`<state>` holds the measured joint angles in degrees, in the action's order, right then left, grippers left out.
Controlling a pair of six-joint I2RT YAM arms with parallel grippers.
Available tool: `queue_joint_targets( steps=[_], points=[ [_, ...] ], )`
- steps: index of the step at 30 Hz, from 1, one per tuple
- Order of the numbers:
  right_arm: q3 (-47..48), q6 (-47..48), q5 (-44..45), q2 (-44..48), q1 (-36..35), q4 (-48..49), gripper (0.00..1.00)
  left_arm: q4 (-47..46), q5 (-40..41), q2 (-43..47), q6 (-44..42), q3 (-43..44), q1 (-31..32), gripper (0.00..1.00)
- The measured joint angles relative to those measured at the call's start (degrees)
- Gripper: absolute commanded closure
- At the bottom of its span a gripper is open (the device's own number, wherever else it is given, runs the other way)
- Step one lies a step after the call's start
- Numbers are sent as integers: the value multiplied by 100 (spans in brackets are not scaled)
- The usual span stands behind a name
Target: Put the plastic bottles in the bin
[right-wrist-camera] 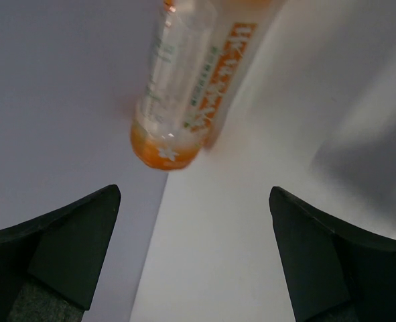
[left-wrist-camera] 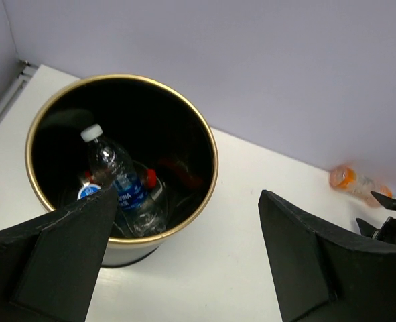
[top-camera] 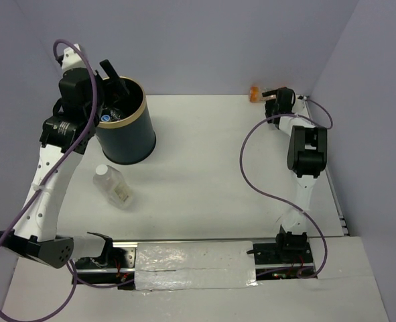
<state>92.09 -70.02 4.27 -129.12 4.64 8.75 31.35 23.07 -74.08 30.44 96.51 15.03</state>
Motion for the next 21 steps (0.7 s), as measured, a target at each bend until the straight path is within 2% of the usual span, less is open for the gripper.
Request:
queue_joint_targets(
  steps=[8,16,21],
  points=[
    [2087,-76,232,-1202,2,-417,0,-133,304,15,-37,413,0,1],
    [2225,-289,479,-1322,2,-837,0,-236,420,-214,-52,472,0,1],
    [2656,-389,562,-1652,2,-885,0,-256,365,-348,-72,487,0,1]
  ],
)
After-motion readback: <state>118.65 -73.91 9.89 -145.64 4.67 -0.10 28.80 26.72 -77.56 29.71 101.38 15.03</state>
